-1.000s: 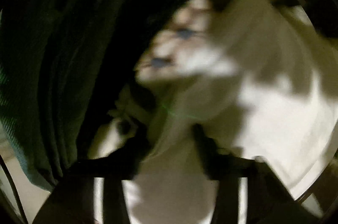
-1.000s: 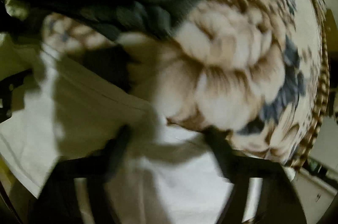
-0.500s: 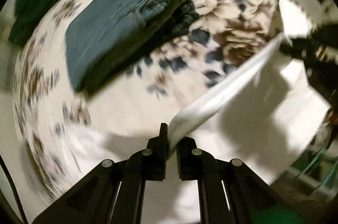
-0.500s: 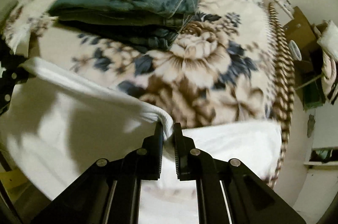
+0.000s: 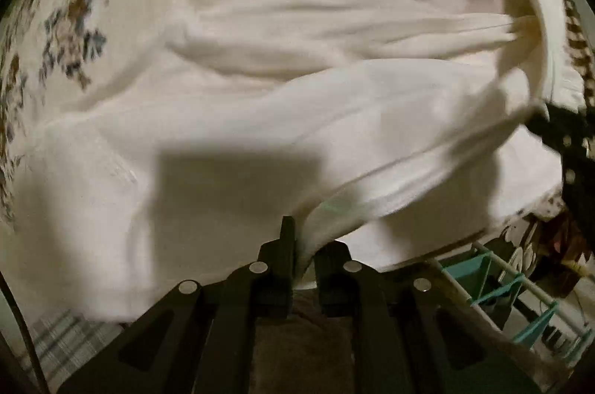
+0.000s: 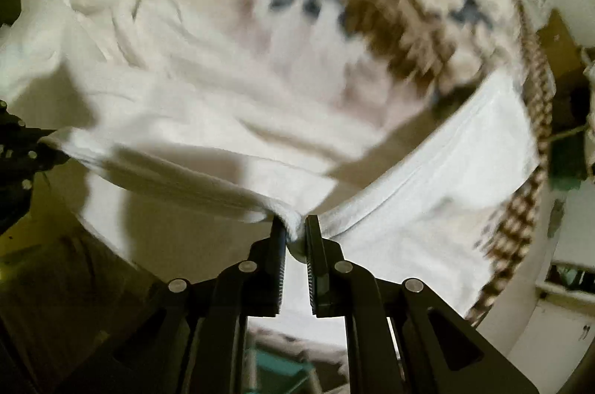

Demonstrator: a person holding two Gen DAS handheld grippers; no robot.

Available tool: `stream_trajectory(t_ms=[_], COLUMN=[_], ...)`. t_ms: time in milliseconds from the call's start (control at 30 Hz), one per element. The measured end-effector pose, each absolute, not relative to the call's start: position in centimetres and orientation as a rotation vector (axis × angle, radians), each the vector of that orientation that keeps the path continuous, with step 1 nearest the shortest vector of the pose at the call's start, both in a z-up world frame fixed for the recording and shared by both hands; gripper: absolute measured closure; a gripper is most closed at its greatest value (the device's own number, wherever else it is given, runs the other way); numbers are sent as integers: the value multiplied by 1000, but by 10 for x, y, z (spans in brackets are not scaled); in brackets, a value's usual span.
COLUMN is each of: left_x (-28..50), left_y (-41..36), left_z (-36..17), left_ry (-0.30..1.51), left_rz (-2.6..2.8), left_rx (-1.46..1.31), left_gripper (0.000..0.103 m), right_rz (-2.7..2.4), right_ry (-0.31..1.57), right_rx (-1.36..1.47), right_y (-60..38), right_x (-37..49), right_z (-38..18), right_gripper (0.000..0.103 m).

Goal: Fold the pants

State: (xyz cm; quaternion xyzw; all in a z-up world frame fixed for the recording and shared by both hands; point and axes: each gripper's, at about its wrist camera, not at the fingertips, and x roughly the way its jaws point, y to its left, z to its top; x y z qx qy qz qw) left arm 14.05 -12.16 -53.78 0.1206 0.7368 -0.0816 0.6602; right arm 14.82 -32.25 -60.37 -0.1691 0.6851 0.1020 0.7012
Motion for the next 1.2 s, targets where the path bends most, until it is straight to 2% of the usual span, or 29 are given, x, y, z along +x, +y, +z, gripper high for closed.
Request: stream_trajectory(t_ms=[67, 100, 133, 167, 200, 233, 267, 333, 433, 733, 833, 900, 933, 967, 1033, 1200], left_x=[139, 141, 144, 146, 149, 153, 157, 172, 203, 277, 291, 293, 294, 294, 292, 278], left_y=[-114, -107, -100, -97, -92, -86, -84, -77, -77, -122, -135, -141, -143, -145, -149, -158], left_z=[-536, -532, -525, -520, -512, -501, -492, -467, -454, -461, -461, -460, -460, -460, -462, -474], left_ry=[1699, 1699, 1693, 1689, 1677, 1655, 1634, 1524, 1457, 1359, 1346, 1340, 1342, 1344, 1358, 1402], left_rz=[-174, -164, -151, -139, -121, -95, -72, 22, 76, 98, 79, 72, 64, 63, 60, 47], left_rx=[221, 167, 135, 127, 113, 100, 109, 156, 140, 135, 153, 172, 176, 181, 198, 239], left_gripper=[86, 80, 74, 55, 25, 14, 10, 10, 9, 9, 9, 9, 9, 9, 9, 9], right_rz=[238, 249, 257, 266, 270, 265, 246, 183, 10, -308, -335, -337, -340, -348, -349, -461], right_ry=[1588, 1632, 1655, 1666, 1672, 1674, 1667, 1637, 1597, 1553, 1587, 1587, 1575, 1551, 1520, 1383], right_rx=[-360, -319, -255, -175, -97, -44, 26, 170, 266, 247, 271, 259, 227, 205, 218, 388], right_y=[-321, -322, -326, -332, -337, -342, -350, -371, -407, -485, -484, -477, -472, -469, -467, -490], right_x=[144, 142, 143, 144, 146, 148, 151, 159, 181, 295, 311, 313, 311, 308, 296, 229], right_z=[-618, -622, -622, -617, -610, -603, -593, -571, -556, -615, -638, -643, -642, -638, -630, -568], right_gripper=[82, 76, 60, 41, 30, 14, 11, 11, 11, 11, 11, 18, 32, 63, 92, 94])
